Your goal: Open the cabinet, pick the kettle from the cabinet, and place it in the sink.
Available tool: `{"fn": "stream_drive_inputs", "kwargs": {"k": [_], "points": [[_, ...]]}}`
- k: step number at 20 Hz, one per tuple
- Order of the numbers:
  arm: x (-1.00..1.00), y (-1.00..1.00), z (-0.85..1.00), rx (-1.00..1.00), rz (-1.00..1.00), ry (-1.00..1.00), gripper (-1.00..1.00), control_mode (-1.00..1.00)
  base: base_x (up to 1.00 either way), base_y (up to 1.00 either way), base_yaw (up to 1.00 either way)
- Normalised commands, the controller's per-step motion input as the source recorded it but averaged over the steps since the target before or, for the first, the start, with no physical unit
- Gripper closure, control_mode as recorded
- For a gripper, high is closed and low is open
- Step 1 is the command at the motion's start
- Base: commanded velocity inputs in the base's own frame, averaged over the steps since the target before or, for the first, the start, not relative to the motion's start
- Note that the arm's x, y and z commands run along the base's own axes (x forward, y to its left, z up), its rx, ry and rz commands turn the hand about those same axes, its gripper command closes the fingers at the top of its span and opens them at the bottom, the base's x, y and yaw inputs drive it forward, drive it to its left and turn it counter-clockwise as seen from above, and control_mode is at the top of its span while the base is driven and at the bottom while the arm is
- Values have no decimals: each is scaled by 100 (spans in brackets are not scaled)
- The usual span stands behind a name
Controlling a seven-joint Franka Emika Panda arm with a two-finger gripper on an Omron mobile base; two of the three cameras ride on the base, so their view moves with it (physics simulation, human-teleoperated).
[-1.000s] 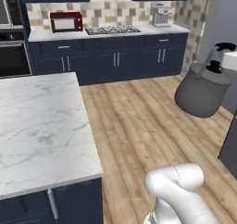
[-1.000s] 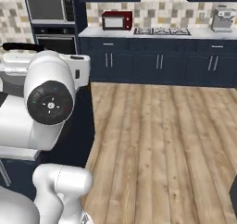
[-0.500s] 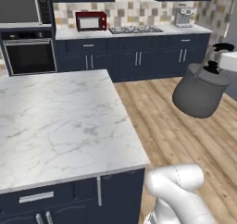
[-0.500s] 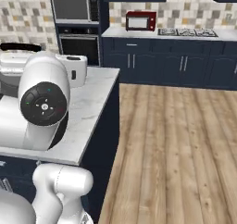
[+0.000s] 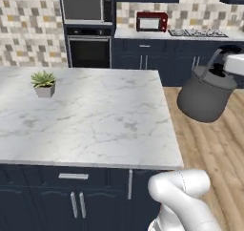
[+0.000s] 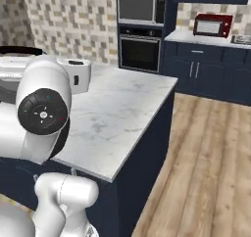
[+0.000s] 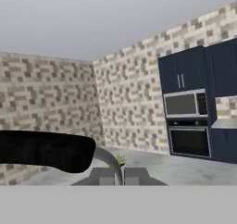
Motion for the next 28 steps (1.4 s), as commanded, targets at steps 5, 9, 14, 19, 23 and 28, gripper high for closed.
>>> {"fn": "stream_drive_inputs", "kwargs": {"k": [5, 9, 14, 19, 23, 28], "points": [[0, 0, 0, 0, 0, 0, 100, 100, 0, 35, 52], [0, 0, 0, 0, 0, 0, 100, 100, 2, 50, 49], [0, 0, 0, 0, 0, 0, 100, 100, 6, 54, 48], [0, 0, 0, 0, 0, 0, 100, 100, 13, 58, 45], [0, 0, 0, 0, 0, 0, 100, 100, 24, 69, 37], [0, 0, 0, 0, 0, 0, 100, 100, 23, 57, 42]]}}
